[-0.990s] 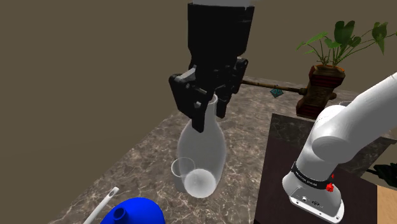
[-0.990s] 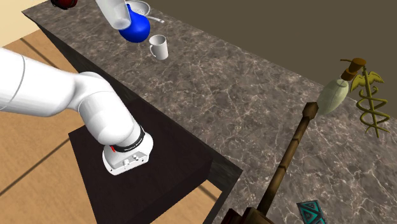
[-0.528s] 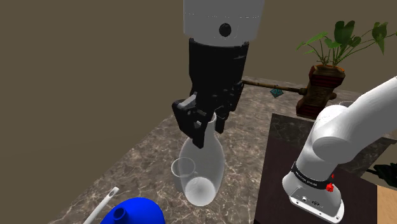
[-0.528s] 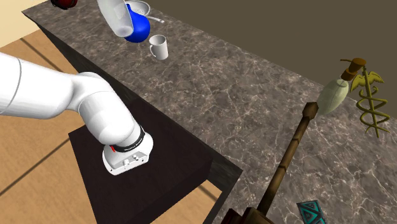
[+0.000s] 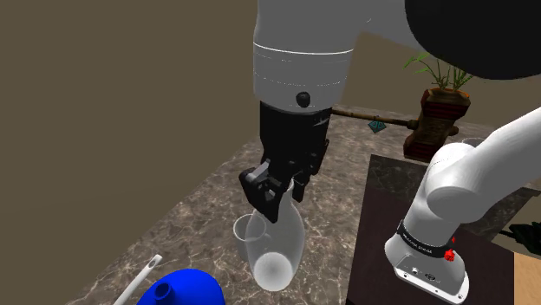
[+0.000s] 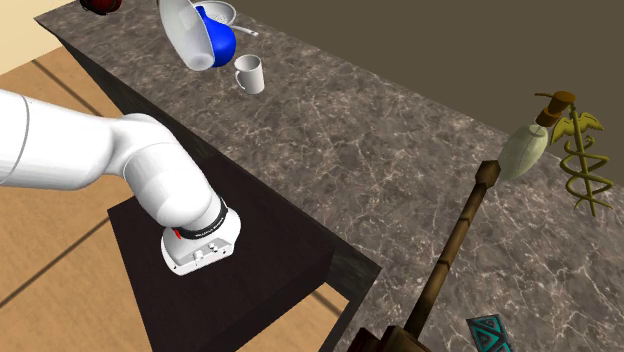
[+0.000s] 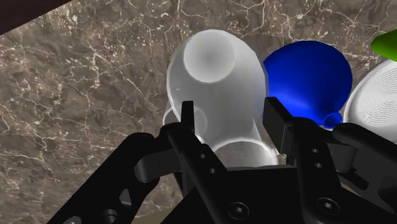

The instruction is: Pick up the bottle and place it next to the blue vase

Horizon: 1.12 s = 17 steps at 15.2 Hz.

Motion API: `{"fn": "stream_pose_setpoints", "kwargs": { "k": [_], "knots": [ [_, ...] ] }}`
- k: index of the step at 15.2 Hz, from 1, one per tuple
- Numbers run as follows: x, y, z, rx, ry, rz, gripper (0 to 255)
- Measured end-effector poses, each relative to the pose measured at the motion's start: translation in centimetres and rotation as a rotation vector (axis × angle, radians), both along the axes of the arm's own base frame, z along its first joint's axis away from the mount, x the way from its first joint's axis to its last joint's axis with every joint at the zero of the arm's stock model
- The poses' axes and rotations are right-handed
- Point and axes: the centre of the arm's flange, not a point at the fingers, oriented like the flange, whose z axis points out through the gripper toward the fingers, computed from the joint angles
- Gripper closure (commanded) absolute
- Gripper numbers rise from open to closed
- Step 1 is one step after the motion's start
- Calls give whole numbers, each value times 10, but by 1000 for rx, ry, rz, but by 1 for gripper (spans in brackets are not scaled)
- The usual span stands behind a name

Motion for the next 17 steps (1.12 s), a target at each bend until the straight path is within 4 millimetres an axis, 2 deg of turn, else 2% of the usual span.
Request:
{"fn": "stream_pose_setpoints", "kwargs": {
  "k": [17],
  "knots": [
    [-1,0,-90,0,0,0,255]
  ]
}}
